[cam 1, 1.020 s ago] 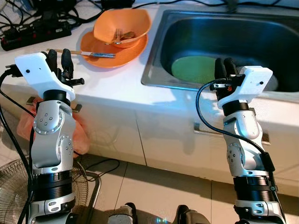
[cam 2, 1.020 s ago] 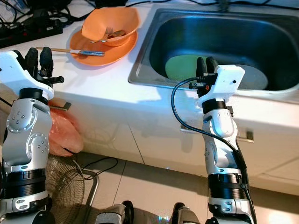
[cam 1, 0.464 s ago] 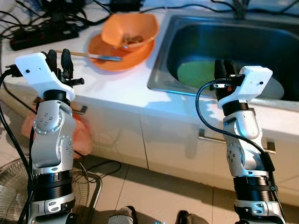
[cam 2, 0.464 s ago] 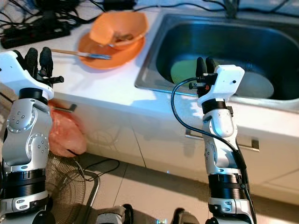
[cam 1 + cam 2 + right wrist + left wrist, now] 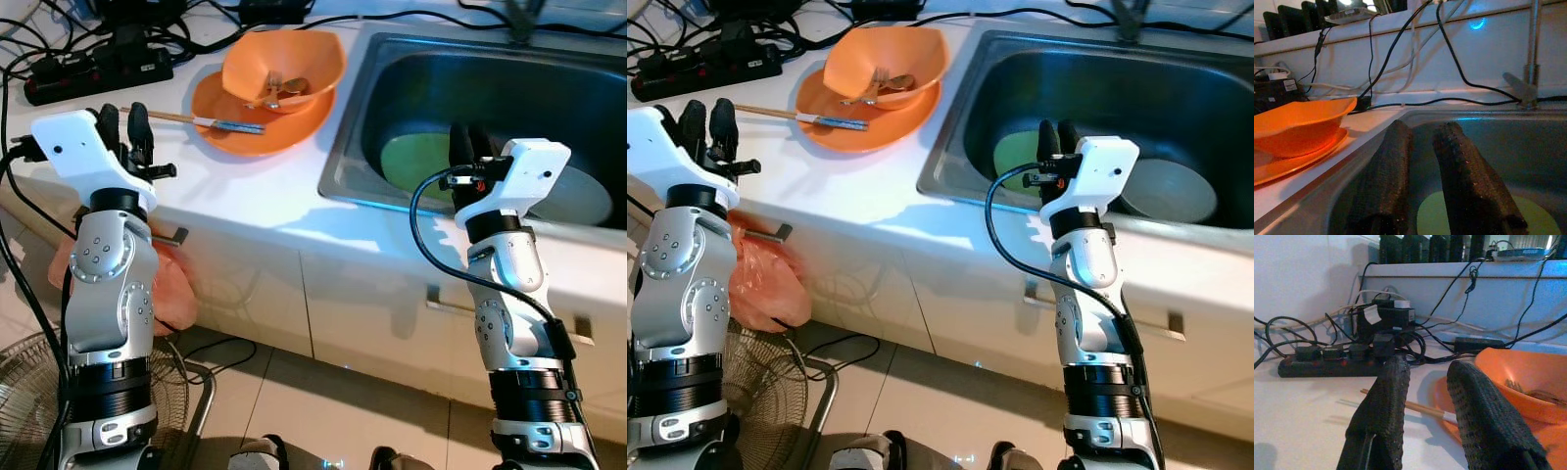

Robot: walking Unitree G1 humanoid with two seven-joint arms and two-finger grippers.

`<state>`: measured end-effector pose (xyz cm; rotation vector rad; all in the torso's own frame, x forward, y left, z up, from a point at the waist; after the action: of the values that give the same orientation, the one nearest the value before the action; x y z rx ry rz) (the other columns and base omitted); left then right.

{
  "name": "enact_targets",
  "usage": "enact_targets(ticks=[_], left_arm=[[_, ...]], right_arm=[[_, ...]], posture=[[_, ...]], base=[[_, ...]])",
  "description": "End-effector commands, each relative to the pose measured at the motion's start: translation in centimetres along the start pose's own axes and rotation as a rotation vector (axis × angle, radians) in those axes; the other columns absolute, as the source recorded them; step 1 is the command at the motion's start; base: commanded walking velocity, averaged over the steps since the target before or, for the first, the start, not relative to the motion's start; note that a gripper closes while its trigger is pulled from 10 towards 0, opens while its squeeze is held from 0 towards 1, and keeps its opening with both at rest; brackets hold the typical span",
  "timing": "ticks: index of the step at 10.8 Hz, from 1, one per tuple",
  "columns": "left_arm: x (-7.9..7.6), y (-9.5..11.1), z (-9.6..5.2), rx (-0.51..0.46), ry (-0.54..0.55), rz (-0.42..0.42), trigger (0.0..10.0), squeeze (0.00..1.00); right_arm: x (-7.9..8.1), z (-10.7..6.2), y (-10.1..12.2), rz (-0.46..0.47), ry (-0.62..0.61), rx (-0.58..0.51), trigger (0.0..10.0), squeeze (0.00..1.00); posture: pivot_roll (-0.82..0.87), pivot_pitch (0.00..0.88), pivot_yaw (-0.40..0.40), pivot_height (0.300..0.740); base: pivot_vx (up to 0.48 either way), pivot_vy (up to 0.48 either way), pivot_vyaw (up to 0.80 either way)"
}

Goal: Kitchen organization

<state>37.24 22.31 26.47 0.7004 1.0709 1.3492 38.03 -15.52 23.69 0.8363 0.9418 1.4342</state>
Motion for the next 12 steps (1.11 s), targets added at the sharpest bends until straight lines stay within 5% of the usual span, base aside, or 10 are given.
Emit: enact_targets(ticks=[1,9,12], left_arm=[[0.19,0.12,-0.01,-0.003,0.007,0.02,10.0,0.0],[-0.23,0.16,0.03,-0.005,-0.005,0.021,10.0,0.0],[-0.55,0.28,0.02,-0.014,-0.016,0.019,10.0,0.0]], right_arm=[[0.15,-0.01,-0.08,0.001,0.002,0.0,10.0,0.0],[0.14,0.02,-0.05,0.006,0.004,-0.002,10.0,0.0],[0.13,0.05,-0.05,0.005,0.004,-0.002,10.0,0.0]], posture=[[0.15,0.181,0.083,0.74],[0.15,0.175,0.083,0.74],[0.15,0.173,0.083,0.74]], base=[[0.394,0.0,0.0],[0.413,0.0,0.0],[0.097,0.0,0.0]])
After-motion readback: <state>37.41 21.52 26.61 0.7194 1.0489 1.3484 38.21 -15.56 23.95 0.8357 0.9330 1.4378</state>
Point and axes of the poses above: a point about 5 cm out from each wrist's last joint towards the gripper, its own z axis pointing out of the wrist towards the gripper, its own y axis along the axis of the wrist's last joint, x = y × z, the point moved 6 cm from there along z, pointing out of the wrist towards the gripper, and after that the axes turned 5 degrees about -z, right-handed, at the moved point
